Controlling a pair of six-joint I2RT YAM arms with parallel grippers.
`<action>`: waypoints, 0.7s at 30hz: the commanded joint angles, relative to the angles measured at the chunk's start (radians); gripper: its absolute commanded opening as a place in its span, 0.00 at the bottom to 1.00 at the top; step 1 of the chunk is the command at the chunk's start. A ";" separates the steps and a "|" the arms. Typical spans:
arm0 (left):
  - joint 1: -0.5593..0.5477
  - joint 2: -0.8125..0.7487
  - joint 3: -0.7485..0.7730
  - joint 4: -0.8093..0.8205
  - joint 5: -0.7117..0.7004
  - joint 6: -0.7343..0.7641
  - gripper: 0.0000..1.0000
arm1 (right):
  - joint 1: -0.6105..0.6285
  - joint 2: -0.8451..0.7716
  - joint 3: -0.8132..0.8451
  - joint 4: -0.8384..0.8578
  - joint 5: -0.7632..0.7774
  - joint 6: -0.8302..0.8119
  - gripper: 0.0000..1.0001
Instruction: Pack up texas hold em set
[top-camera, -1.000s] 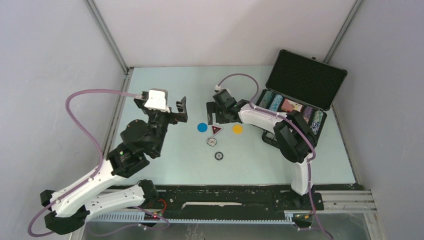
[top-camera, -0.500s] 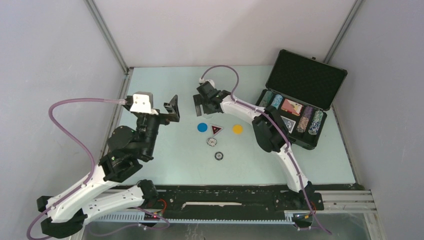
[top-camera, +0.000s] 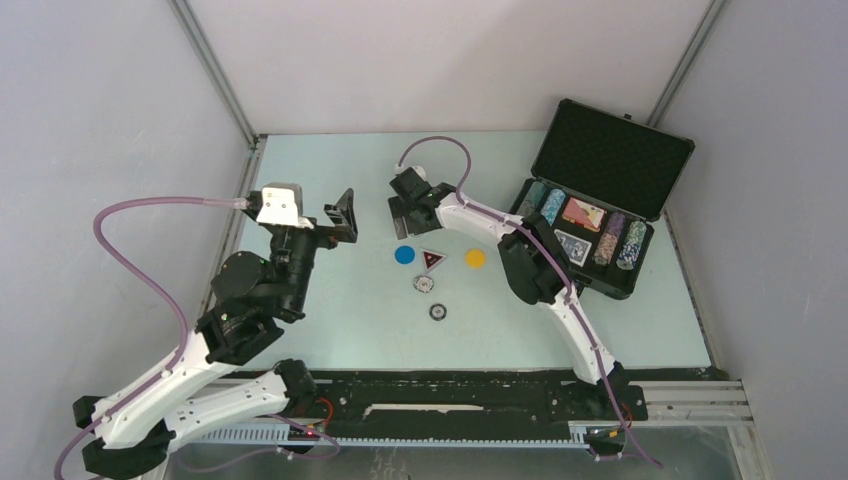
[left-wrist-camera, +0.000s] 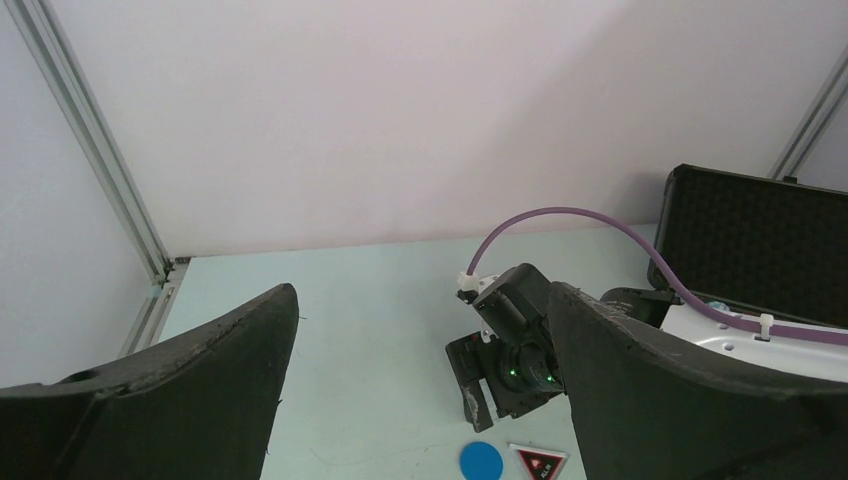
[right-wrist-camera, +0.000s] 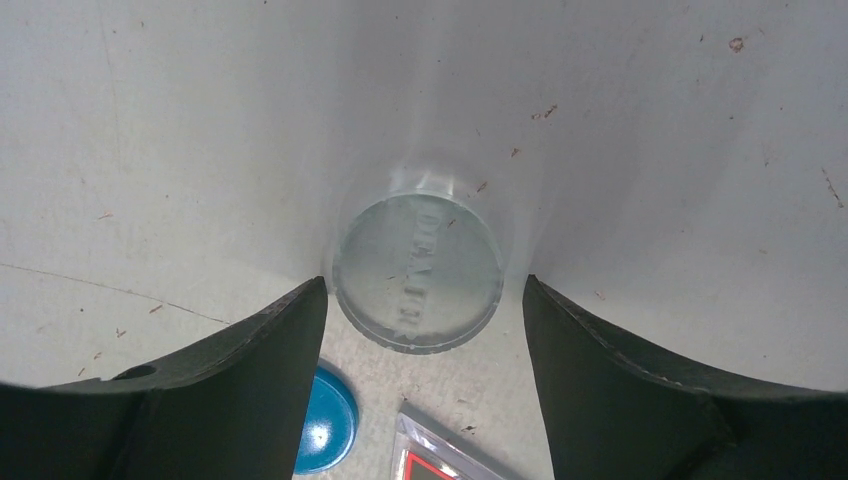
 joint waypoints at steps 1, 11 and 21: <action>0.018 -0.007 -0.012 0.007 0.021 -0.030 1.00 | -0.015 0.033 0.039 -0.003 -0.034 0.009 0.80; 0.035 -0.005 -0.002 -0.007 0.041 -0.052 1.00 | -0.007 0.049 0.069 -0.001 -0.011 -0.012 0.67; 0.050 -0.004 0.002 -0.007 0.056 -0.062 1.00 | -0.038 -0.257 -0.120 0.154 0.069 -0.045 0.43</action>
